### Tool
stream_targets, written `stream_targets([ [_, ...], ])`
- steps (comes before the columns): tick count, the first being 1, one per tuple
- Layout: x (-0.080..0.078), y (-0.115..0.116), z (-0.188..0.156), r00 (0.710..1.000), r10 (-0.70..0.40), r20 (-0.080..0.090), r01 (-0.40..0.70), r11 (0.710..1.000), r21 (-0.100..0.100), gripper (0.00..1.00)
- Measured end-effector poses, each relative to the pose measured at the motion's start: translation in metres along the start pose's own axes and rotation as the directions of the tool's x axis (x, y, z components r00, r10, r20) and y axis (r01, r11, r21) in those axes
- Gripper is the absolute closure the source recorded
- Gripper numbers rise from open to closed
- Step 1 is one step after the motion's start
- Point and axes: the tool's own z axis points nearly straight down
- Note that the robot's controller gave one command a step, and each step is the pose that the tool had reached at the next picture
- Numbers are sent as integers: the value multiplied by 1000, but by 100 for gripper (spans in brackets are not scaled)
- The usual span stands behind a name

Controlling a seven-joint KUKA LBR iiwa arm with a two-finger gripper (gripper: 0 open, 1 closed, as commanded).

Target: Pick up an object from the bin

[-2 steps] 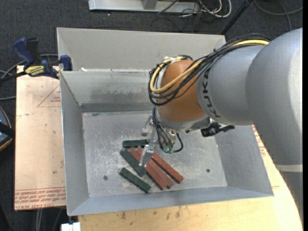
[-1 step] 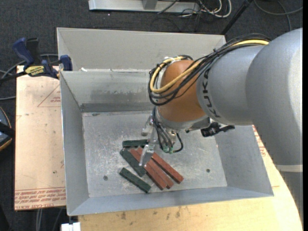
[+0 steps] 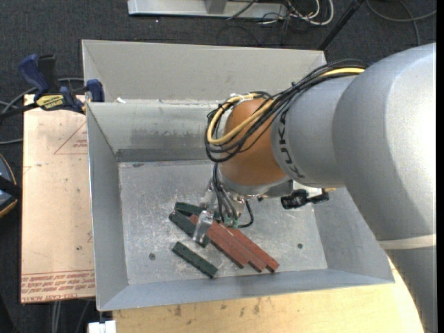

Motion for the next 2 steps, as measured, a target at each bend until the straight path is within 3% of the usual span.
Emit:
stream_targets([
  [1,-4,0,-1,1000,2,19,-2,1000,-6,100],
  [2,19,17,-126,998,63,-2,-63,998,8,100],
])
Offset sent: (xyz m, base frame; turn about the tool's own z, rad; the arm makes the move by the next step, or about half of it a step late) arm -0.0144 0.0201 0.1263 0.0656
